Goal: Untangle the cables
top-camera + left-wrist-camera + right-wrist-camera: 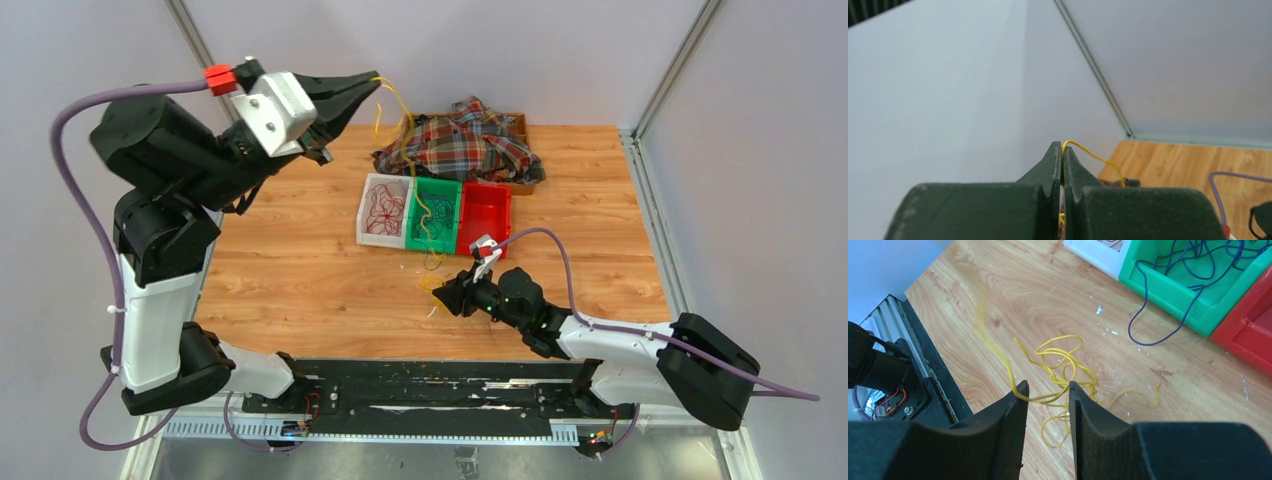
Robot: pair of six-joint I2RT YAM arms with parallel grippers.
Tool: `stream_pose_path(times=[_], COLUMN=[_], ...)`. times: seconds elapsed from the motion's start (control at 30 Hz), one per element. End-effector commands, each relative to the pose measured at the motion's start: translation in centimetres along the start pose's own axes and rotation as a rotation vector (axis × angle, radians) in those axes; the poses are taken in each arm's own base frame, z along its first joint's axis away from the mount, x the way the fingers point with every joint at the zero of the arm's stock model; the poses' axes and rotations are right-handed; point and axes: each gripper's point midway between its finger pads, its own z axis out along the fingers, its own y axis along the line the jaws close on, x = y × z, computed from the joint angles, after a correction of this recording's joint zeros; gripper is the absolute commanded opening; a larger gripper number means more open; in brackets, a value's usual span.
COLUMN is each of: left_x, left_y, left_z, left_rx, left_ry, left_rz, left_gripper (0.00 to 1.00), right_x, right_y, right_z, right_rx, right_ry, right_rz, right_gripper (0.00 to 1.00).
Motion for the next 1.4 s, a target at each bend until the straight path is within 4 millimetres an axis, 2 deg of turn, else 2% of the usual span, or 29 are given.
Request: stream_pose_path(times=[0.0,0.17,0.27,0.37,0.47,0.57,0.67,0.7,0.73,0.9,1.0,1.07,1.37], left_x=[-4.5,-2.2,-1.4,-2.0,-2.4,-2.0,-0.8,0.1,1.3,8.3,11.7,12.7,14.5], left_y=[3.6,3.6,4.9,7.1,8.0,6.5,4.2,3.2,2.1,-3.0,-5.7,-6.8,-8.7], left_z=[-1.1,-1.1,-1.8,-3.2,-4.1,-3.9,-3.3,-3.0,-2.7,-1.8,-1.6,-1.5,-1.1], left_rx=[-0.156,-0.189,-0.284,-0.409,-0.457,-0.371,-0.265,-0.225,-0.185,-0.047,0.02,0.053,0.105], left_ry=[-0.143,-0.075,-0.062,-0.067,-0.062,-0.049,-0.025,-0.002,0.029,0.192,0.263,0.277,0.329], left_rz=[0.029,0.036,0.052,0.072,0.097,0.089,0.024,-0.004,-0.028,-0.146,-0.193,-0.215,-0.291], left_gripper=[0.0,0.0,0.01,0.01,0.01,0.01,0.01,0.01,0.01,0.01,0.01,0.01,0.0], right_x=[1.2,0.5,0.6,1.0,-0.3,-3.3,-7.2,-8.4,-9.7,-13.6,-14.4,-13.9,-12.0], right_y=[0.0,-0.2,-0.9,-2.0,-2.5,-2.3,-0.9,-0.2,0.4,3.4,4.9,5.4,5.5], right_z=[-0.3,-1.2,-2.1,-3.2,-3.9,-4.3,-4.1,-3.9,-3.7,-2.3,-1.8,-1.4,-0.1], right_rx=[0.026,0.045,0.094,0.147,0.177,0.195,0.162,0.146,0.129,0.032,-0.022,-0.048,-0.055], right_ry=[0.03,0.021,0.035,0.043,0.004,-0.053,-0.123,-0.145,-0.164,-0.202,-0.21,-0.204,-0.182], right_rz=[0.032,0.034,0.033,0.027,-0.002,-0.068,-0.13,-0.149,-0.167,-0.233,-0.239,-0.239,-0.244], right_gripper=[0.36,0.4,0.43,0.48,0.52,0.57,0.67,0.74,0.76,0.78,0.79,0.79,0.76])
